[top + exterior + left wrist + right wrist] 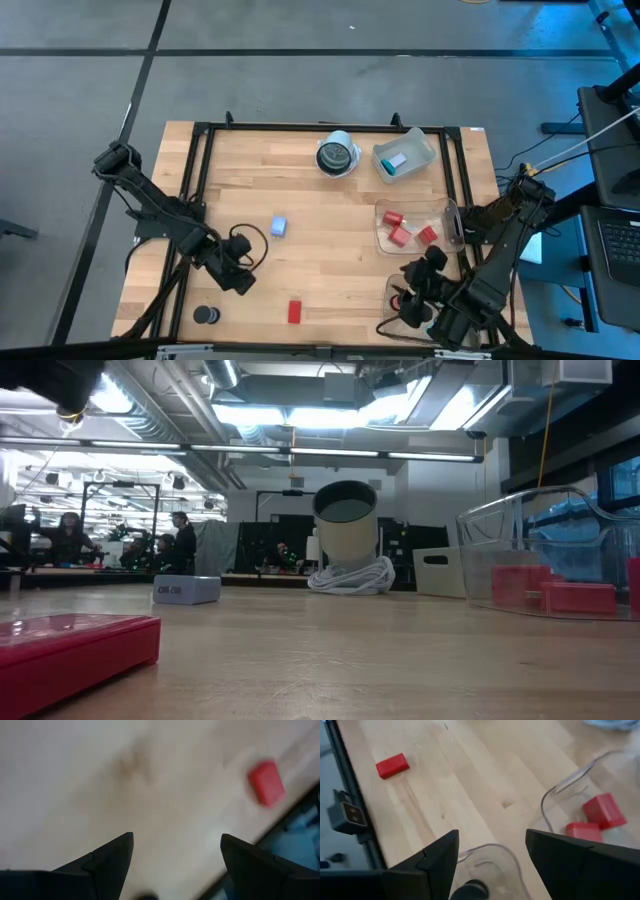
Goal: Pick & Place Office items
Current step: Put the blue charger adapter into the top transparent bin
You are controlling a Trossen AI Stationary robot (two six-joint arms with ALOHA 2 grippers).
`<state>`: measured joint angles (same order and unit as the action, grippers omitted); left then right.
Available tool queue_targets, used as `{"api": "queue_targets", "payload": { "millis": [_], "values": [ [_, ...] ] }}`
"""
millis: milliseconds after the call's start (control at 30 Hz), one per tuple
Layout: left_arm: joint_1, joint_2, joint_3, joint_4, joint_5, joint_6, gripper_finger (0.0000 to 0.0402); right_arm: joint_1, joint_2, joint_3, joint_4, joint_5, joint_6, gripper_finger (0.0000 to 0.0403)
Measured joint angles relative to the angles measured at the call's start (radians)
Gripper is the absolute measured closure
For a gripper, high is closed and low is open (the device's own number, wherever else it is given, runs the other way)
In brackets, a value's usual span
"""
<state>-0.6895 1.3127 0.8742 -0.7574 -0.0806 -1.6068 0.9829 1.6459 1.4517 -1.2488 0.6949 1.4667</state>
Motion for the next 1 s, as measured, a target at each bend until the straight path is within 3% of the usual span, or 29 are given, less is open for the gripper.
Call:
{"api": "queue_targets", "payload": {
  "millis": [100, 200, 400, 533, 700, 867, 1000],
  "values": [
    [-0.029, 0.0, 0.0, -0.01, 0.056, -0.06, 0.0105, -0.024, 0.0, 0.0, 0.0, 0.002, -0.067, 0.017],
    [-0.049, 0.0, 0.0, -0.067, 0.007, -0.085, 0.0105, -0.047, 0.0, 0.0, 0.0, 0.039, -0.116, 0.017],
    [0.003, 0.0, 0.0, -0.164, -0.427, -0.107, 0.0105, -0.099, 0.0, 0.0, 0.002, 0.101, -0.196, 0.017],
    [0.082, 0.02, 0.0, -0.093, -0.586, 0.005, 0.0105, -0.127, 0.0, 0.0, 0.004, 0.101, -0.197, 0.017],
    [0.179, 0.087, 0.0, -0.041, -0.639, 0.15, 0.0103, -0.148, 0.0, 0.0, 0.007, 0.098, -0.202, 0.017],
    [0.26, 0.167, 0.0, -0.012, -0.554, 0.216, 0.0092, -0.161, 0.0, 0.0, 0.011, 0.098, -0.226, 0.017],
    [0.305, 0.219, 0.0, -0.006, -0.554, 0.22, 0.0083, -0.171, 0.0, 0.0, 0.011, 0.098, -0.232, 0.017]
  ]
}}
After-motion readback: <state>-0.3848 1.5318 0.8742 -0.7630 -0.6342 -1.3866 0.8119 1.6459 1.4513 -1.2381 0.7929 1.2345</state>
